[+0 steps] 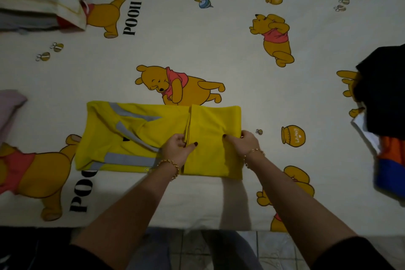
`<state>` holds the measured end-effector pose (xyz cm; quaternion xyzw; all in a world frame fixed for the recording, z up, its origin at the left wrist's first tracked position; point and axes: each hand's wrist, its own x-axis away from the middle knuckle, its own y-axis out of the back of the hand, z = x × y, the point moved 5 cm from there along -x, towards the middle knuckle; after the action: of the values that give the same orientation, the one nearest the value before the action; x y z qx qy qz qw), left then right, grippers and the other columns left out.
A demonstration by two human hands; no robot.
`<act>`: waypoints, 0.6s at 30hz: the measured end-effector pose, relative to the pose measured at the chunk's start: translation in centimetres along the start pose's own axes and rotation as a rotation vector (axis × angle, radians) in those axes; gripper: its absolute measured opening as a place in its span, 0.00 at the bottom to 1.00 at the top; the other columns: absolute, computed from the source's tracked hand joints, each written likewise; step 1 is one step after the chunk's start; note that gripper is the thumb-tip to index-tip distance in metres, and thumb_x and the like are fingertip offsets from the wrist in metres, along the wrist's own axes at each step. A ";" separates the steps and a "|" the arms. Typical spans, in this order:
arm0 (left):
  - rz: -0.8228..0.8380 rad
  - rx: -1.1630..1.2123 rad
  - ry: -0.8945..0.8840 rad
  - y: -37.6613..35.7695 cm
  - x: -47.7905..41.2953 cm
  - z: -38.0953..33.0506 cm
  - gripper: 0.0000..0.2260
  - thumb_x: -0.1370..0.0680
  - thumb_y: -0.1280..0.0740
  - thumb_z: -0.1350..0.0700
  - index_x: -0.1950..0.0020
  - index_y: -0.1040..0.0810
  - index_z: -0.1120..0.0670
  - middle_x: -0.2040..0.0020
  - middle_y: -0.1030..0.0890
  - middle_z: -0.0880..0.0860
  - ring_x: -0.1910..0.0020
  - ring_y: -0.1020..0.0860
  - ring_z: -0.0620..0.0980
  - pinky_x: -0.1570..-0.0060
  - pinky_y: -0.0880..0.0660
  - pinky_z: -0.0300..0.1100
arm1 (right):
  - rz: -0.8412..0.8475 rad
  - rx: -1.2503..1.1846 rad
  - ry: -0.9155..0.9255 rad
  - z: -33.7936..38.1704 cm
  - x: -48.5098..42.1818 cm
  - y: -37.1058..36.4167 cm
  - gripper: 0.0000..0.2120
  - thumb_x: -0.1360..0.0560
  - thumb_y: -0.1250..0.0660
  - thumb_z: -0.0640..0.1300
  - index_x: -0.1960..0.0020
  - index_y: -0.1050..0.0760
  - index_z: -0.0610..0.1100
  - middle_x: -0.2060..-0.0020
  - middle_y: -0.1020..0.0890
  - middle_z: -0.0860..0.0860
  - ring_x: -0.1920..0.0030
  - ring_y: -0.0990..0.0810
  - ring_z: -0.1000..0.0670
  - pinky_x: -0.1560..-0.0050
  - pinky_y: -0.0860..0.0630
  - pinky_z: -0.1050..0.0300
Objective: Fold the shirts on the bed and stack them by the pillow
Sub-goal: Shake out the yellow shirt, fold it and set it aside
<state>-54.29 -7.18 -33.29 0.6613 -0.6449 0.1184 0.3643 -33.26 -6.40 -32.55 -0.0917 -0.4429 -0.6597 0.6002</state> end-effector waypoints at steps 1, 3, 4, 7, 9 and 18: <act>-0.095 -0.108 -0.077 1.0 -0.1 -0.3 0.21 0.29 0.25 0.56 0.40 0.28 0.57 0.51 0.25 0.53 0.52 0.26 0.51 0.58 0.29 0.40 | 0.005 -0.047 0.000 0.5 0.3 -0.6 0.19 0.25 0.32 0.49 0.40 0.27 0.38 0.45 0.22 0.41 0.48 0.25 0.42 0.49 0.28 0.50; -0.225 -0.199 -0.222 2.5 0.0 -1.2 0.18 0.31 0.24 0.56 0.45 0.26 0.55 0.54 0.27 0.53 0.57 0.28 0.50 0.63 0.33 0.39 | 0.011 -0.108 0.039 1.8 1.0 -1.5 0.19 0.25 0.32 0.47 0.38 0.28 0.39 0.42 0.23 0.41 0.44 0.25 0.41 0.46 0.27 0.48; -0.215 -0.189 -0.259 2.9 0.0 -1.6 0.14 0.29 0.26 0.55 0.48 0.26 0.54 0.56 0.26 0.53 0.60 0.27 0.50 0.65 0.32 0.40 | 0.016 -0.131 0.075 2.8 1.5 -2.0 0.20 0.25 0.31 0.46 0.37 0.29 0.40 0.42 0.23 0.42 0.43 0.25 0.41 0.44 0.27 0.48; -0.008 0.117 -0.176 3.3 0.4 -2.5 0.07 0.20 0.38 0.51 0.52 0.23 0.52 0.58 0.22 0.54 0.66 0.25 0.49 0.68 0.28 0.39 | 0.068 -0.162 0.187 5.8 3.1 -4.1 0.19 0.25 0.32 0.49 0.38 0.30 0.45 0.45 0.22 0.46 0.46 0.23 0.44 0.43 0.24 0.46; 0.102 0.249 -0.054 4.1 -0.1 -2.4 0.17 0.21 0.43 0.40 0.45 0.23 0.50 0.51 0.21 0.52 0.56 0.23 0.51 0.54 0.24 0.46 | 0.190 -0.245 0.188 7.6 4.2 -6.3 0.14 0.22 0.37 0.53 0.44 0.27 0.44 0.53 0.20 0.48 0.51 0.22 0.47 0.47 0.24 0.49; 0.076 0.353 0.102 14.0 -3.0 0.4 0.07 0.24 0.36 0.62 0.50 0.25 0.51 0.50 0.22 0.56 0.50 0.25 0.57 0.46 0.28 0.51 | 0.032 -0.505 0.040 9.6 4.0 -12.1 0.16 0.18 0.48 0.49 0.45 0.25 0.43 0.57 0.19 0.46 0.56 0.25 0.47 0.57 0.29 0.56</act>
<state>-67.93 -3.78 -30.81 0.6832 -0.6193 0.2768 0.2704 -48.77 -3.90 -30.02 -0.2328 -0.2505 -0.7414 0.5773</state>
